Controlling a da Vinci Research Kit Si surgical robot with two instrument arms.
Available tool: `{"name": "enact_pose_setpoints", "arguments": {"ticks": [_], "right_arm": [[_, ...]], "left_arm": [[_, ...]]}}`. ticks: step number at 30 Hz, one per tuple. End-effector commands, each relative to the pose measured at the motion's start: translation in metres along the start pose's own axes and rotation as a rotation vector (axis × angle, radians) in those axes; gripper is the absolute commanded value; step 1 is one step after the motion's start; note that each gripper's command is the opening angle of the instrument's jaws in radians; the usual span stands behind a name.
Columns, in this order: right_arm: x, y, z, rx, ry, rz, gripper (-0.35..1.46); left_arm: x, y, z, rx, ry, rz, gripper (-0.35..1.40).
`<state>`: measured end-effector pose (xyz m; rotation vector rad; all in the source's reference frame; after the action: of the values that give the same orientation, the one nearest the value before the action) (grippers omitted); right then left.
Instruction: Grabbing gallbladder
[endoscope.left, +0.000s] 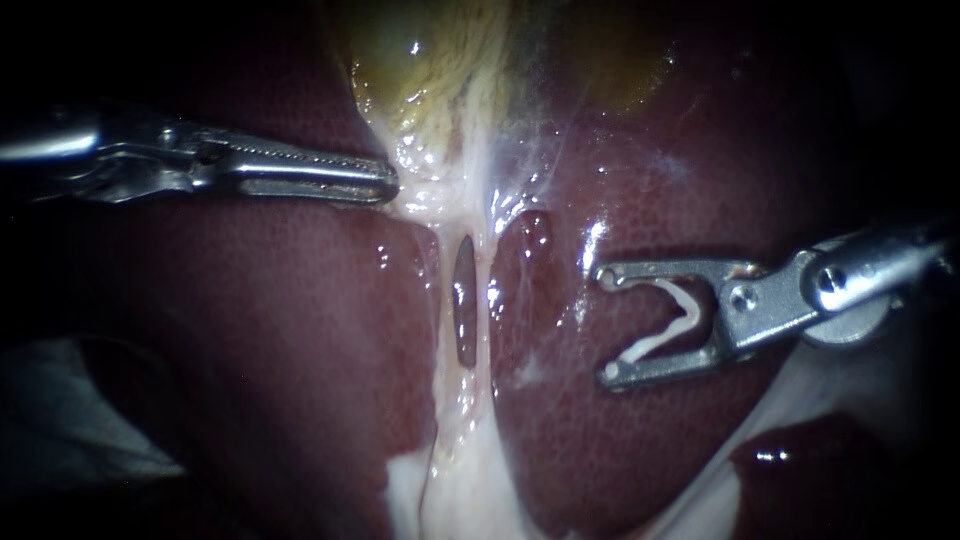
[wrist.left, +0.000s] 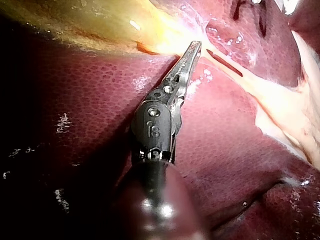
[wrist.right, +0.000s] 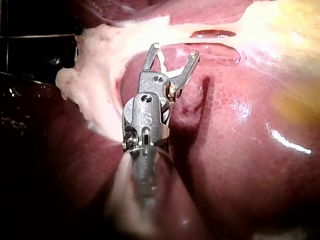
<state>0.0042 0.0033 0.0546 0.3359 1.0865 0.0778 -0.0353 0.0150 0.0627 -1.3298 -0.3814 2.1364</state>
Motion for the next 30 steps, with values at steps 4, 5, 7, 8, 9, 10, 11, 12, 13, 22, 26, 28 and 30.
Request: {"name": "enact_pose_setpoints", "arguments": {"ticks": [4,5,7,8,9,10,11,12,13,22,26,28,30], "right_arm": [[0.0001,0.0,0.0,0.0,0.0,0.0,0.49],[0.0001,0.0,0.0,0.0,0.0,0.0,0.49],[0.0001,0.0,0.0,0.0,0.0,0.0,0.49],[0.0001,0.0,0.0,0.0,0.0,0.0,0.49],[0.0001,0.0,0.0,0.0,0.0,0.0,0.49],[0.0001,0.0,0.0,0.0,0.0,0.0,0.49],[0.0001,0.0,0.0,0.0,0.0,0.0,0.49],[0.0001,0.0,0.0,0.0,0.0,0.0,0.49],[0.0001,0.0,0.0,0.0,0.0,0.0,0.49],[0.0001,0.0,0.0,0.0,0.0,0.0,0.49],[0.0001,0.0,0.0,0.0,0.0,0.0,0.49],[0.0001,0.0,0.0,0.0,0.0,0.0,0.49],[0.0001,0.0,0.0,0.0,0.0,0.0,0.49]], "left_arm": [[0.0,0.0,0.0,0.0,0.0,0.0,-0.35],[0.0,0.0,0.0,0.0,0.0,0.0,-0.35],[0.0001,0.0001,0.0,0.0,0.006,0.0,-0.35],[0.0001,0.0002,0.0,0.001,0.015,-0.001,-0.35],[0.0001,0.0002,0.0,0.002,0.021,-0.002,-0.28],[0.0001,0.0003,0.0001,0.002,0.027,-0.002,-0.11],[0.0001,0.0004,0.0002,-0.006,0.036,-0.003,0.07],[0.0001,0.0004,0.0002,-0.011,0.039,-0.003,0.17],[0.0001,0.0005,0.0003,-0.011,0.039,-0.003,0.27],[0.0,0.0006,0.0004,-0.009,0.039,-0.002,0.54],[-0.0004,0.0006,0.0007,-0.007,0.039,0.0,0.56],[-0.0007,0.0005,0.0009,-0.006,0.039,0.008,0.56],[-0.0012,0.0005,0.0011,-0.004,0.039,-0.007,0.56]]}}
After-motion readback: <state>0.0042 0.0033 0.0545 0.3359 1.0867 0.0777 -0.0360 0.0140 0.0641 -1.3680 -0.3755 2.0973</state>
